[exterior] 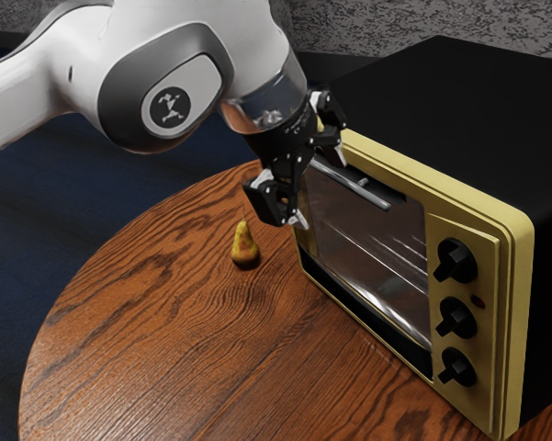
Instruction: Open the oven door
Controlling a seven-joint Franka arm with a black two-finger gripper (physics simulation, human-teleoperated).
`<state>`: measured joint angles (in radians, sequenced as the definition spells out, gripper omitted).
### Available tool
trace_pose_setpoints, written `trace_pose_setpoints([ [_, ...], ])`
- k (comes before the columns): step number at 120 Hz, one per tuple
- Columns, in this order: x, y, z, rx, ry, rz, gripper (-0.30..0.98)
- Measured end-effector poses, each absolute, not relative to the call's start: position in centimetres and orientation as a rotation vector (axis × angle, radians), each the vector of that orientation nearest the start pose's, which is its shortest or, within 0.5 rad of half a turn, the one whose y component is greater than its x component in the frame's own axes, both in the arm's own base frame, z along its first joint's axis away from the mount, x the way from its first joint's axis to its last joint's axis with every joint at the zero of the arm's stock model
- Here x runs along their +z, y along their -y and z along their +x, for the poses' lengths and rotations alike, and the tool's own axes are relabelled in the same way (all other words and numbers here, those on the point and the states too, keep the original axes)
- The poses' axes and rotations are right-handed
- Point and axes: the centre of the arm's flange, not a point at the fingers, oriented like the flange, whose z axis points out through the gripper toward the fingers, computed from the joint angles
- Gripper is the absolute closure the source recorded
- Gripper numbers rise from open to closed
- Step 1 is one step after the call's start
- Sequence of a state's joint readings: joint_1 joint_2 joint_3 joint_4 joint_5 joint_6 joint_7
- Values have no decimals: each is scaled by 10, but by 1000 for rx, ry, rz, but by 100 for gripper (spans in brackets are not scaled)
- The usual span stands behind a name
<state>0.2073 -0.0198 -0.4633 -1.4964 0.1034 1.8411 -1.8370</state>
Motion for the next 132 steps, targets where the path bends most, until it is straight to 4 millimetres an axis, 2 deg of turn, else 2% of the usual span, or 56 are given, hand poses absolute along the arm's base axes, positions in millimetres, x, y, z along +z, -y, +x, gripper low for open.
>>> trace_pose_setpoints([
  [53, 678, 139, 564, -440, 2357, -2398, 0],
  [74, 661, 134, 562, -409, 2357, -2379, 0],
  [97, 651, 115, 513, -452, 2426, -2292, 1],
  [116, 632, 99, 486, -429, 2506, -2217, 1],
  [132, 625, 90, 448, -472, 2591, -2136, 1],
])
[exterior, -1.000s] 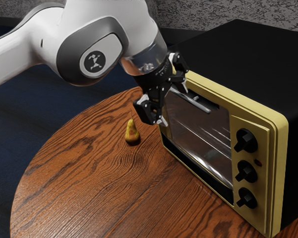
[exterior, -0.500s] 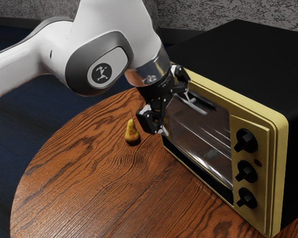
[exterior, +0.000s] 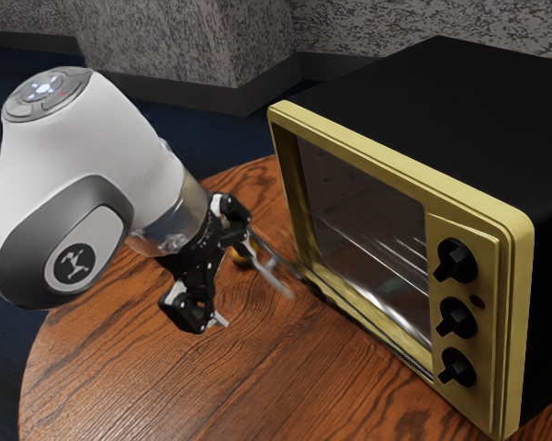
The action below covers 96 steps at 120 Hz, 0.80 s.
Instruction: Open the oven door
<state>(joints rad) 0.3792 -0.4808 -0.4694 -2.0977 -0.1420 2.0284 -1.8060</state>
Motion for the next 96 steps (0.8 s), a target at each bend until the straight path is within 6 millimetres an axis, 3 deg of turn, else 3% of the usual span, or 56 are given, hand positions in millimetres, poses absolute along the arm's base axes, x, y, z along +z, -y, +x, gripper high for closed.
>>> trace_pose_setpoints([
  [16, 623, 100, 407, 473, -2238, 1714, 0],
  [32, 613, 123, 350, 615, -2250, 1555, 0],
  [44, 627, 144, 302, 819, -2234, 1397, 0],
  [54, 634, 143, 282, 880, -2263, 1305, 0],
  [56, 636, 142, 281, 863, -2271, 1306, 0],
  [60, 659, 148, 287, 796, -2259, 1369, 0],
  [64, 703, 156, 296, 686, -2220, 1455, 0],
  [67, 748, 157, 302, 570, -2170, 1528, 0],
  [71, 801, 133, 312, 400, -2117, 1591, 0],
  [74, 818, 93, 330, 257, -2127, 1590, 0],
  [78, 804, 60, 365, 126, -2212, 1584, 0],
  [84, 765, 46, 403, 28, -2365, 1579, 0],
  [89, 740, 41, 413, -5, -2474, 1554, 0],
  [96, 715, 35, 411, -28, -2600, 1498, 0],
])
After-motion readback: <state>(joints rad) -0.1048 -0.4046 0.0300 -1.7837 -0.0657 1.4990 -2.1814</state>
